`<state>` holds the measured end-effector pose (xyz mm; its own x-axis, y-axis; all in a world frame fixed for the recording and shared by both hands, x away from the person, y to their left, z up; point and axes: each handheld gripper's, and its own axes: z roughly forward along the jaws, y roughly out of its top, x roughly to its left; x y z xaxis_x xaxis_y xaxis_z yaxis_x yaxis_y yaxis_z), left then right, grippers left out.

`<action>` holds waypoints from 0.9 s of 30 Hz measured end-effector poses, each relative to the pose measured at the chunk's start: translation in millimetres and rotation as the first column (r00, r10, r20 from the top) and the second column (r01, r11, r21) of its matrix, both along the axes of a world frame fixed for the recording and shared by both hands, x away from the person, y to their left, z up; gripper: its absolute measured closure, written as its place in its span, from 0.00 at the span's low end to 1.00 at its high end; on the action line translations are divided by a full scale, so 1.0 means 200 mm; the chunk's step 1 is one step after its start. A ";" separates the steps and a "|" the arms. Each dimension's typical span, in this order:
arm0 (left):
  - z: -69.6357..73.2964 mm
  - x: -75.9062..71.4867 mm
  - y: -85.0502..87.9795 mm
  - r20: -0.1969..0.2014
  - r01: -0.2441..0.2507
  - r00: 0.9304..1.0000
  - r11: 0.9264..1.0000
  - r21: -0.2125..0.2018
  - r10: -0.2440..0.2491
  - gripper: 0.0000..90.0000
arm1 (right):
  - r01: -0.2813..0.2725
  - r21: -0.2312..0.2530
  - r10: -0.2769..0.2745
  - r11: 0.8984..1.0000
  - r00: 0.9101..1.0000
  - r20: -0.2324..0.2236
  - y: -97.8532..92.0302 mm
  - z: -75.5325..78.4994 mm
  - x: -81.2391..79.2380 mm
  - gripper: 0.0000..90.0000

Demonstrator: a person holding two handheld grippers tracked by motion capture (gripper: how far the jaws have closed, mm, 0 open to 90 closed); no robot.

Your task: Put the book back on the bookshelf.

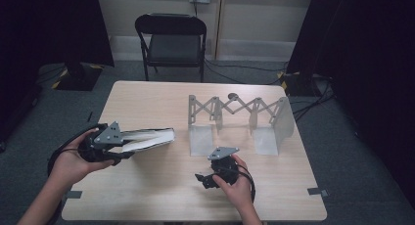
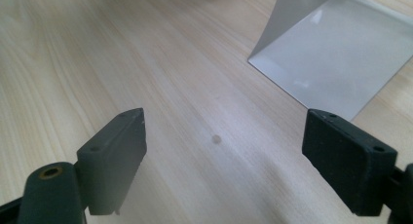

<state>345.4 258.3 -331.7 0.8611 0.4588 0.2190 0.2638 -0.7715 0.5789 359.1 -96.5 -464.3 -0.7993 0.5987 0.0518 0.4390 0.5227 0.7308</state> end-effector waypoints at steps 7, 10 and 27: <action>-0.01 -0.01 0.00 -0.001 0.021 1.000 1.000 -0.003 -0.021 0.71 | 0.016 0.012 -0.016 1.000 1.000 -0.006 -0.02 -0.01 0.01 0.18; -0.01 -0.01 0.00 0.003 0.035 0.999 0.999 -0.001 -0.035 0.71 | 0.016 0.015 -0.016 1.000 1.000 -0.014 -0.02 -0.01 0.01 0.18; 0.07 -0.07 0.04 -0.040 0.065 0.997 0.995 -0.074 -0.068 0.78 | 0.022 0.025 -0.021 0.999 0.999 -0.032 -0.04 -0.02 0.00 0.19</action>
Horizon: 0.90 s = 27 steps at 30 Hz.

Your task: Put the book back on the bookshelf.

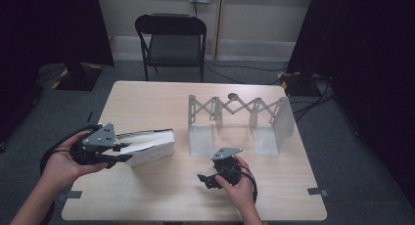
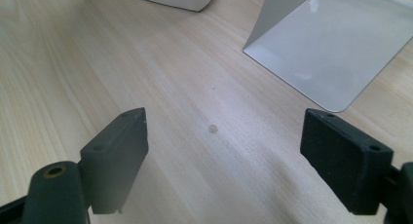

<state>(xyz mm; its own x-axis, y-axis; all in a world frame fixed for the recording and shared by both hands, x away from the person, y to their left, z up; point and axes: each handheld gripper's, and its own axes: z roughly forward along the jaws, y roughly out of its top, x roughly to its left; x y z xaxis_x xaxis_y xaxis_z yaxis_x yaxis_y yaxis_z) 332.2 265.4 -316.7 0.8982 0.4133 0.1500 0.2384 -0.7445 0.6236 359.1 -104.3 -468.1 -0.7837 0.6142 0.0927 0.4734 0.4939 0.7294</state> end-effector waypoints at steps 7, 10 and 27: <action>0.01 0.00 0.02 -0.017 0.009 1.000 1.000 -0.029 -0.009 0.79 | 0.004 0.008 -0.004 1.000 1.000 0.003 -0.01 0.00 0.00 0.19; 0.01 -0.01 0.02 -0.022 0.013 1.000 1.000 -0.025 -0.014 0.79 | 0.000 0.005 0.000 1.000 1.000 0.001 -0.01 0.00 0.00 0.19; 0.03 -0.03 0.06 -0.061 0.019 0.998 0.998 -0.056 -0.022 0.80 | -0.021 -0.002 0.021 1.000 1.000 -0.010 0.02 -0.01 -0.01 0.19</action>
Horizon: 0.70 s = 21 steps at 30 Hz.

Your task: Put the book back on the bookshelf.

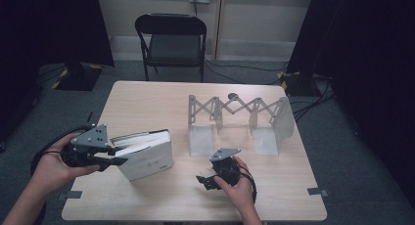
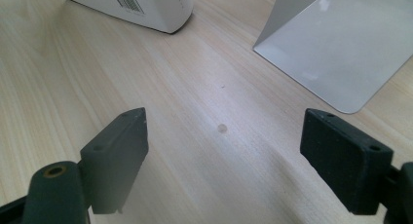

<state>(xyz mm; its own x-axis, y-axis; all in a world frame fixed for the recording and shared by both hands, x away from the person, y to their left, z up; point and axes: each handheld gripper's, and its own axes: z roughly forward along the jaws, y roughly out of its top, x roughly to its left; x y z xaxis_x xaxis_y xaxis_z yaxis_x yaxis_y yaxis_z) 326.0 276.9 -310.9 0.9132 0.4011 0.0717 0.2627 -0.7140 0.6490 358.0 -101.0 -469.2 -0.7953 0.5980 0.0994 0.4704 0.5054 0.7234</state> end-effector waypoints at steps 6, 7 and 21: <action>0.00 0.02 0.01 -0.016 -0.021 1.000 1.000 -0.018 0.021 0.80 | 0.004 0.003 -0.004 1.000 1.000 0.001 -0.01 0.00 0.01 0.19; 0.00 0.03 0.02 -0.017 -0.026 1.000 0.999 -0.020 0.026 0.80 | 0.003 0.003 -0.003 1.000 1.000 -0.002 -0.01 0.00 0.01 0.19; -0.02 0.06 0.05 -0.045 -0.094 0.995 0.993 -0.074 0.091 0.80 | -0.040 0.010 0.040 0.999 0.999 0.006 0.03 -0.01 0.01 0.20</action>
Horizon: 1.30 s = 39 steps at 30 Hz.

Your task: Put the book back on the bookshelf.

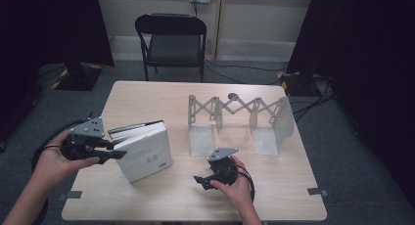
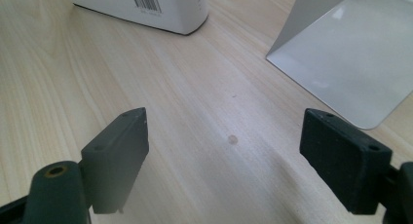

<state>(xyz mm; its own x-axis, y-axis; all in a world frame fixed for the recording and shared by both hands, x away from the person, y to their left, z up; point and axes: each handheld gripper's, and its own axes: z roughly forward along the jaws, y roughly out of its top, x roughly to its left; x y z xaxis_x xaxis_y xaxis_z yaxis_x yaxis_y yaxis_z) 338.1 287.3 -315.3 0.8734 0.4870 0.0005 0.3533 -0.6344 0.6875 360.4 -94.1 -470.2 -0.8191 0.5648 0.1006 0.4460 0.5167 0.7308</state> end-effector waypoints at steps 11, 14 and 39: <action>-0.01 -0.01 0.00 0.011 -0.033 0.999 0.999 0.000 0.033 0.79 | -0.041 -0.014 0.041 0.999 0.999 -0.008 0.05 0.00 0.02 0.20; -0.01 -0.01 0.00 0.016 -0.048 0.999 0.999 -0.009 0.048 0.77 | -0.053 -0.015 0.052 0.999 0.999 -0.007 0.06 0.01 0.02 0.20; -0.04 -0.02 0.02 0.026 -0.097 0.995 0.994 -0.048 0.098 0.52 | -0.173 -0.017 0.173 0.985 0.985 0.017 0.22 0.17 0.10 0.22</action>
<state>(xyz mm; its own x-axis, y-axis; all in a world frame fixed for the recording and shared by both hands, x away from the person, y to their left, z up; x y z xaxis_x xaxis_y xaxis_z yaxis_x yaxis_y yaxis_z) 335.1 290.8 -324.0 0.8215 0.5701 -0.0005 0.3923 -0.5647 0.7260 379.5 -51.0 -435.8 -0.9063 0.4156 0.0769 0.3352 0.5959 0.7297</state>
